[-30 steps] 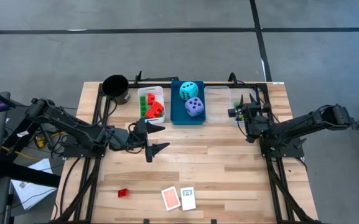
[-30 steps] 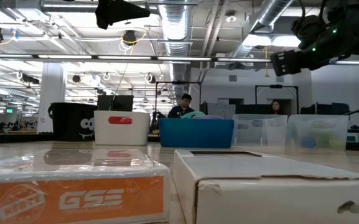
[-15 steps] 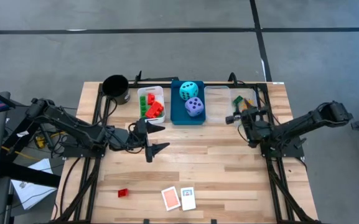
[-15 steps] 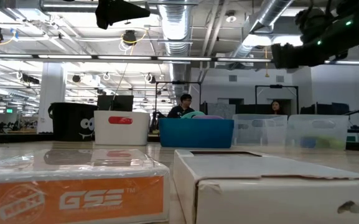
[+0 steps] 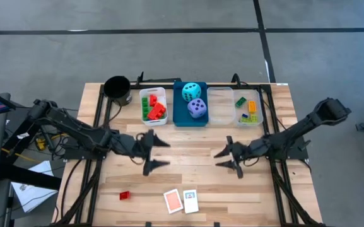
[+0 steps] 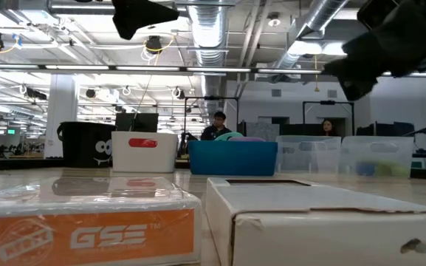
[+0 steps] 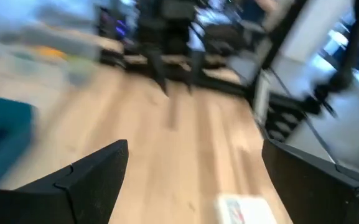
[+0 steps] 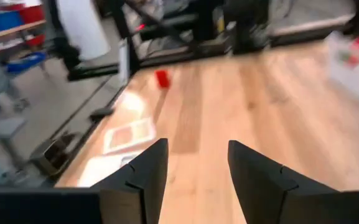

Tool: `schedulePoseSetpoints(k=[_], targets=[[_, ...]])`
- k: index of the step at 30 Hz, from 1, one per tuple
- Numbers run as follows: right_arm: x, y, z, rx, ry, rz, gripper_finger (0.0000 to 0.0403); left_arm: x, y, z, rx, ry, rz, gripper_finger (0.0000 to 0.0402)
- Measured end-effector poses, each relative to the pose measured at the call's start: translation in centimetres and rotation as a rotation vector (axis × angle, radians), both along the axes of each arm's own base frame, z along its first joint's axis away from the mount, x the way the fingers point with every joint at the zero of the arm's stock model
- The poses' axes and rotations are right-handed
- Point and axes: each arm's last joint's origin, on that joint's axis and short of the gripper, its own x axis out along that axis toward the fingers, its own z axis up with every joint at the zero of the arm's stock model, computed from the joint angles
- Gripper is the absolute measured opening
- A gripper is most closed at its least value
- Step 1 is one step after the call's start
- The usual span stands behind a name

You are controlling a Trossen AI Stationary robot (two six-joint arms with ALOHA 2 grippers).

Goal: Pick & Place Toys
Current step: Put the small red game piece into the right transparent bin

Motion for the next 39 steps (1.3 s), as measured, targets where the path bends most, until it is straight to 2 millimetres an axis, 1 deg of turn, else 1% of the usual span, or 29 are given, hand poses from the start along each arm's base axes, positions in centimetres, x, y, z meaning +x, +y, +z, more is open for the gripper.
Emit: schedulePoseSetpoints(k=[4, 6, 8, 10, 13, 17, 21, 24, 28, 31, 34, 39], targets=[[0.6, 0.8, -1.3, -0.035, 0.026, 0.012, 0.0162, 0.4, -1.8, -1.7, 0.043, 0.071, -0.095, 0.0363], [1.1, 0.9, -1.7, -0.053, 0.007, -0.019, 0.0162, 0.4, -2.5, -2.8, 0.064, 0.140, -0.102, 0.0363], [1.9, 1.0, -2.1, -0.081, -0.006, -0.053, 0.0162, 0.0, -3.0, -3.9, 0.048, 0.227, -0.107, 0.0363], [2.8, 1.3, -2.3, -0.097, -0.013, -0.066, 0.0162, -0.5, -3.3, -4.7, 0.003, 0.324, -0.111, 0.0363], [4.3, 1.8, -3.0, -0.119, 0.022, -0.068, 0.0162, -1.7, -3.6, -5.7, -0.059, 0.468, -0.072, 0.0363], [6.4, 2.5, -4.1, -0.175, 0.060, -0.065, 0.0162, -3.0, -3.9, -6.5, -0.191, 0.622, 0.005, 0.0363], [8.5, 3.4, -5.1, -0.232, 0.091, -0.050, 0.0162, -4.0, -4.3, -7.1, -0.346, 0.796, -0.003, 0.0363], [10.0, 4.0, -5.6, -0.290, 0.144, -0.033, 0.0162, -4.7, -4.7, -7.4, -0.420, 0.895, -0.010, 0.0363], [11.9, 4.8, -5.6, -0.349, 0.242, -0.017, 0.0162, -5.5, -4.9, -7.7, -0.425, 0.977, -0.015, 0.0363], [13.0, 5.2, -5.0, -0.389, 0.322, -0.007, 0.0162, -5.9, -4.8, -7.9, -0.408, 1.012, 0.005, 0.0363], [13.6, 5.2, -4.6, -0.425, 0.399, -0.007, 0.0162, -6.1, -4.7, -8.2, -0.399, 1.064, 0.036, 0.0363], [14.0, 5.2, -4.1, -0.424, 0.399, -0.015, 0.0162, -6.5, -4.8, -9.8, -0.391, 1.248, 0.047, 0.0363]])
